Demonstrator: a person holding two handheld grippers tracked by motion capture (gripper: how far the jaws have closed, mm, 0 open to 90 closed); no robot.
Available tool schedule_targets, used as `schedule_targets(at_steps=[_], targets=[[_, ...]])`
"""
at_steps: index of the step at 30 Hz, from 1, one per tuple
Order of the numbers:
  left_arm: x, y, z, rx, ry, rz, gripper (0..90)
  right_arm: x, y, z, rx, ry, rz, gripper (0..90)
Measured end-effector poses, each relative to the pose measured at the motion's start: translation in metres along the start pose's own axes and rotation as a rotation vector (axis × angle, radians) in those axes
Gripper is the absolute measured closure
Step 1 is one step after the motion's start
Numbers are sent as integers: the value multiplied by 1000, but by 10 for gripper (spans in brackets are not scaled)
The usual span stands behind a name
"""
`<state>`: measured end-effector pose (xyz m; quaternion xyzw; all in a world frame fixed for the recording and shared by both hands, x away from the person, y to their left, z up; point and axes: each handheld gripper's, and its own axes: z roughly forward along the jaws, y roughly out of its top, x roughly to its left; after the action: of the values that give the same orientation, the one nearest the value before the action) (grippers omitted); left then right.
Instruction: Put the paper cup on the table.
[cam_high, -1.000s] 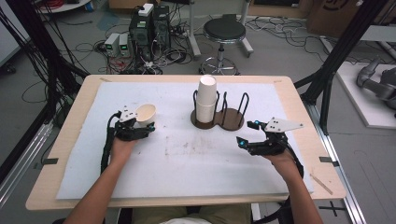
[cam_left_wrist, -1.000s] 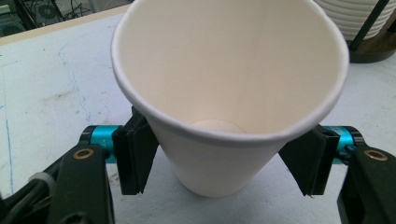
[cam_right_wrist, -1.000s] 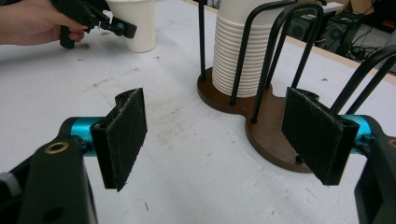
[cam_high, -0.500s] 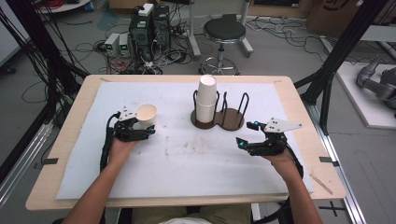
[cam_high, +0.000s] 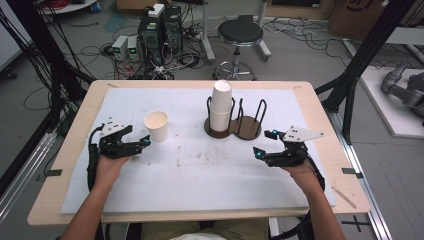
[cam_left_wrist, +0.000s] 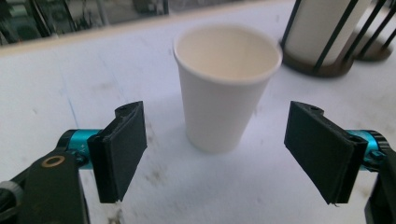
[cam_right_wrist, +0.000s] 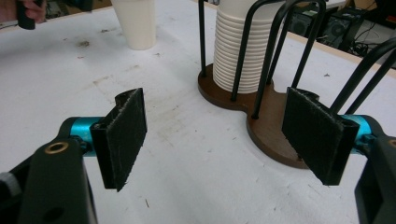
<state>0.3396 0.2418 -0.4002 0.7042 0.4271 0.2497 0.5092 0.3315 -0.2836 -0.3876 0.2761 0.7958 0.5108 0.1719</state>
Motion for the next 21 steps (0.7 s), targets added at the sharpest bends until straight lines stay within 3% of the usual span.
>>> schedule_targets(at_steps=[4, 8, 12, 19, 21], targets=[[4, 8, -17, -186, -65, -48, 210, 0, 0, 0, 3, -20, 3, 217], [4, 13, -25, -288, -106, -76, 185, 0, -1, 0, 9, -46, -1, 216], [3, 21, -28, -324, -149, -65, 185, 2, -3, 0, 22, -72, -9, 216], [-3, 23, -20, -300, -160, -30, 185, 1, -8, -7, -3, -87, 9, 215], [-6, 24, -18, -289, -158, -4, 185, 0, -10, -9, -4, -94, 11, 215]])
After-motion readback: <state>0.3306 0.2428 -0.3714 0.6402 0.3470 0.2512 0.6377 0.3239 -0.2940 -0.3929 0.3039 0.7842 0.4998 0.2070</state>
